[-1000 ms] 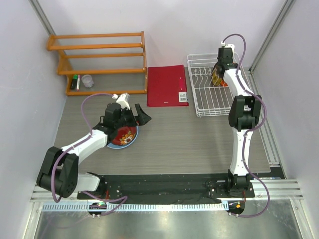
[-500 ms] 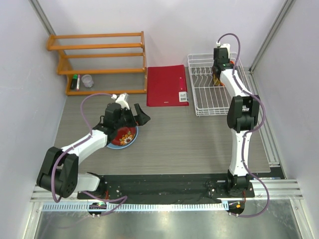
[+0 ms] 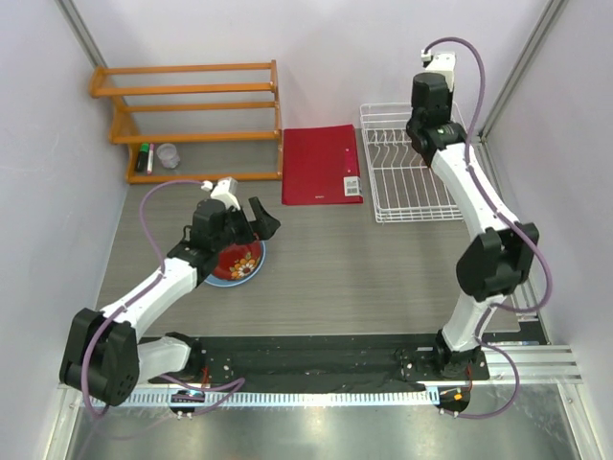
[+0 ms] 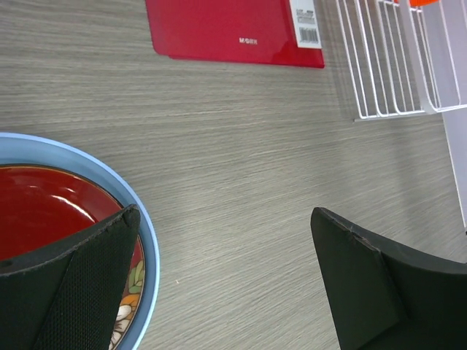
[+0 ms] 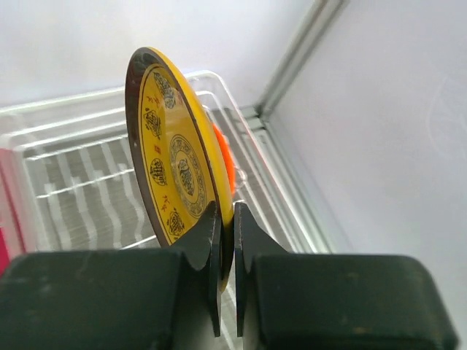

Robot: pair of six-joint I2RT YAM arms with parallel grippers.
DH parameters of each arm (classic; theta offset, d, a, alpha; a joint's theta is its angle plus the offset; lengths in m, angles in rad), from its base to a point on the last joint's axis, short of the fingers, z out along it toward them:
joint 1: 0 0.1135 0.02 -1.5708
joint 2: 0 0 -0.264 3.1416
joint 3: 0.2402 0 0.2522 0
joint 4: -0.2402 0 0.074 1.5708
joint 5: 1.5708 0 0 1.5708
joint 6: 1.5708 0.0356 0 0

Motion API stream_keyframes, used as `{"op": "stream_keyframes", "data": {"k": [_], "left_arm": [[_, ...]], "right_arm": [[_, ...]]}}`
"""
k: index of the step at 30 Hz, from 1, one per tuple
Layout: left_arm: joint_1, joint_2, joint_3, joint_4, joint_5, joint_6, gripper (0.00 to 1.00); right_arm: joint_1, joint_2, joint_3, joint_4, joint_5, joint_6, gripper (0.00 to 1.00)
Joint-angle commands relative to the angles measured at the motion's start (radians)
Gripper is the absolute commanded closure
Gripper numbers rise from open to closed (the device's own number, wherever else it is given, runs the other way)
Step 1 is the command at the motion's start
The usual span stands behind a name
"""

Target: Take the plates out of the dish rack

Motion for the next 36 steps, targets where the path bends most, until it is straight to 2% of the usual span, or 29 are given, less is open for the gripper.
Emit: {"op": "stream_keyframes", "data": {"k": [1,6,8,13,16,23,27,36], "left_arm": [[0.004,-0.060,0.025,-0.002,-0.011,-0.004,0.01],[0.004,-0.155,-0.033,0.064,-0.017,-0.044,0.00],[0.004,-0.178,-0.047,0.074,-0.017,-0.050,0.00],[0.004,-0.229,-0.078,0.086,-0.028,-0.070,0.00],[0.004,-0.235,-0.093,0.103,-0.031,-0.088,0.01],[0.004,-0.214,-0.136,0.199,-0.002,-0.151,0.01],[0.004,-0.172,-0.144,0.248,0.025,-0.175,0.01],[0.004,-0.093,-0.142,0.350,0.087,-0.237,0.00]], "right_arm": [[0.041,-0.177,-0.107,-0.008,-0.102,0.134,0.99],[0.110,-0.346,-0.337,-0.040,-0.338,0.295,0.99],[0.121,-0.409,-0.402,-0.028,-0.485,0.392,0.99],[0.158,-0.503,-0.609,0.101,-0.807,0.548,0.99],[0.179,-0.541,-0.705,0.183,-0.904,0.631,0.99],[0.222,-0.548,-0.868,0.365,-1.062,0.777,0.99],[0.253,-0.543,-0.908,0.438,-1.088,0.825,0.99],[0.303,-0.506,-0.936,0.486,-1.101,0.851,0.99]]}}
